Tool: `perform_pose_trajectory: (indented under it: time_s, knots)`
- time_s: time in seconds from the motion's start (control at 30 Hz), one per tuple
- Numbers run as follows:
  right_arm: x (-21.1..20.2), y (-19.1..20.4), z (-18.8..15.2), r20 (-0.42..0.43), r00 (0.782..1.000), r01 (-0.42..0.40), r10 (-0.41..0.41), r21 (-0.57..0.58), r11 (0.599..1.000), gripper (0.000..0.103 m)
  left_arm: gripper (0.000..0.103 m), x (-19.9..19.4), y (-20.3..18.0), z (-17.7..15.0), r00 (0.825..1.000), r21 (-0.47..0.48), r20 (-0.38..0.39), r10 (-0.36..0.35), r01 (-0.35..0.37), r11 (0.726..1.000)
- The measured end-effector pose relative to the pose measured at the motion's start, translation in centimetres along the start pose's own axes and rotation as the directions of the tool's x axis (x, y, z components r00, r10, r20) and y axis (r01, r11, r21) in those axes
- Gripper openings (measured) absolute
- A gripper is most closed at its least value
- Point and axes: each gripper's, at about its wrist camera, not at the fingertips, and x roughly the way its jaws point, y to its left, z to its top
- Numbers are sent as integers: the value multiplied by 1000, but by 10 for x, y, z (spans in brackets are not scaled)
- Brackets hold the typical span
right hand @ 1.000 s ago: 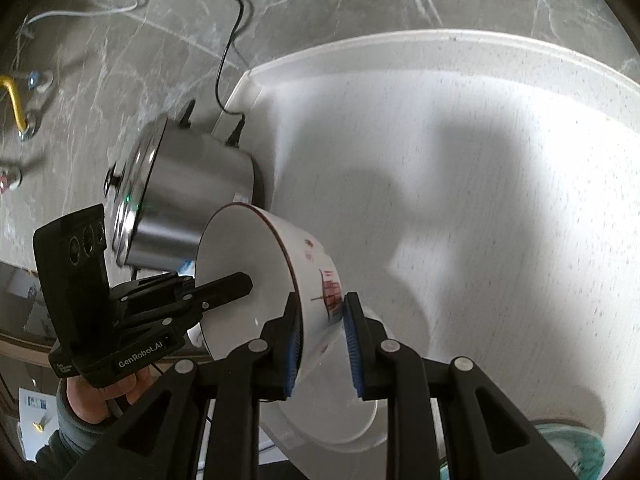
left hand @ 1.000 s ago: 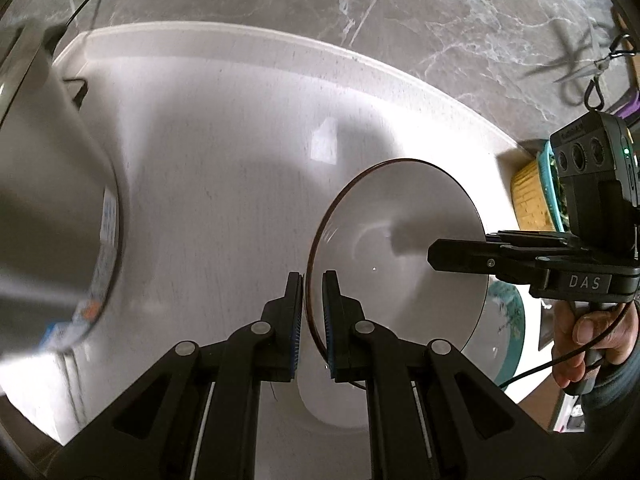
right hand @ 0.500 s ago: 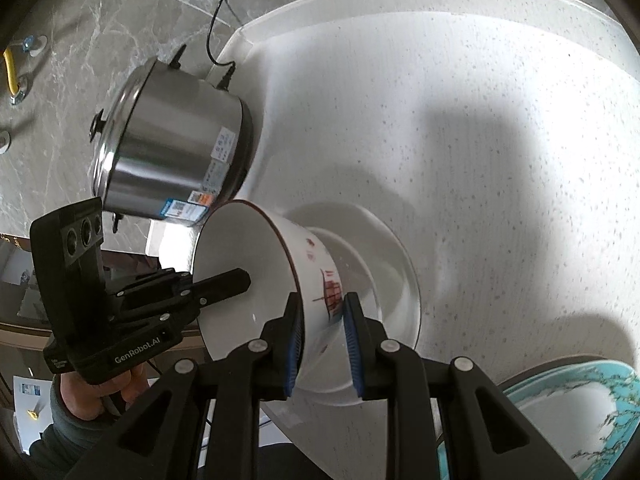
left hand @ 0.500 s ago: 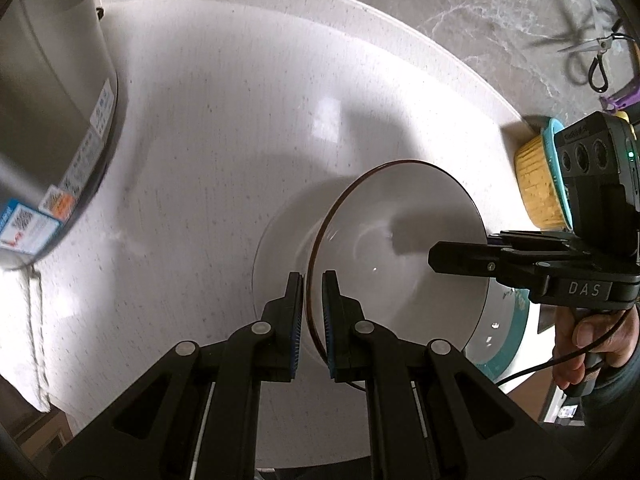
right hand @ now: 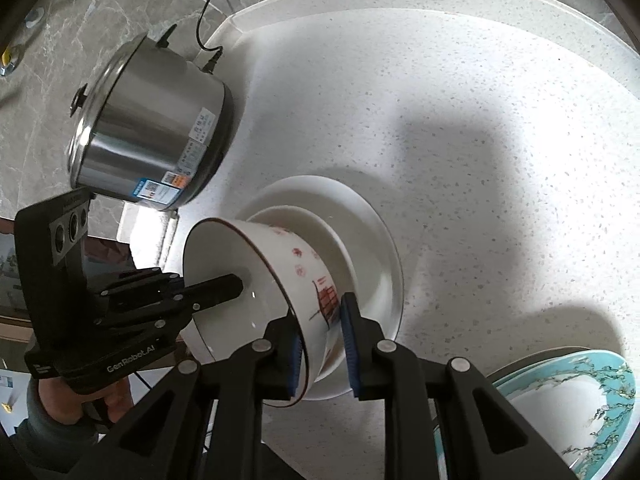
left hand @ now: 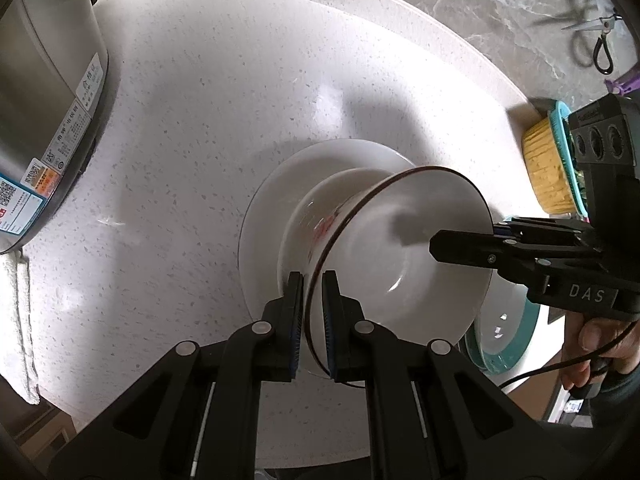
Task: Organize plates and bowls
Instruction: 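Lower the red-printed bowl into the white deep plates with both tools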
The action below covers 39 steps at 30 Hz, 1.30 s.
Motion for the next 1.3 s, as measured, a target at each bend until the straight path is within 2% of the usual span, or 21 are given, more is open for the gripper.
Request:
perform_pose_trajectory:
  time_s: [0.17, 0.37, 0.57, 0.63, 0.7, 0.8, 0.93, 1.0, 1.03, 1.3]
  knots:
    - [-1, 2, 2, 10, 1000, 28, -28, -16, 999, 19, 8, 7, -10, 10, 1000, -3, 2, 11, -11, 1000]
    - [1, 21, -2, 43, 988, 151, -147, -121, 981, 14, 8, 9, -17, 7, 999, -8, 29, 31, -31, 999]
    - [6, 43, -10, 106, 948, 316, -299, -257, 913, 12, 8, 10, -19, 5, 999, -6, 35, 41, -41, 999]
    - [7, 47, -10, 124, 937, 348, -326, -275, 896, 12, 8, 12, -20, 5, 999, -15, 34, 40, -39, 999]
    - [6, 45, -8, 124, 943, 331, -309, -257, 908, 16, 8, 13, -17, 4, 999, -22, 32, 36, -35, 999]
    - [0, 29, -1, 105, 966, 254, -238, -179, 950, 16, 8, 15, -16, 3, 999, -24, 37, 35, -34, 999]
    - [0, 25, 2, 96, 971, 231, -217, -167, 959, 16, 8, 15, -11, 5, 999, -39, 44, 29, -27, 999]
    - [-1, 22, 4, 81, 981, 183, -174, -128, 975, 22, 8, 15, -11, 6, 998, -42, 48, 30, -28, 999]
    - [-2, 18, 6, 74, 986, 158, -151, -109, 981, 22, 8, 15, -9, 7, 998, -42, 50, 30, -28, 999]
    - [6, 30, 8, 84, 966, 257, -244, -218, 942, 15, 8, 12, -7, 9, 995, -43, 82, 53, -50, 998]
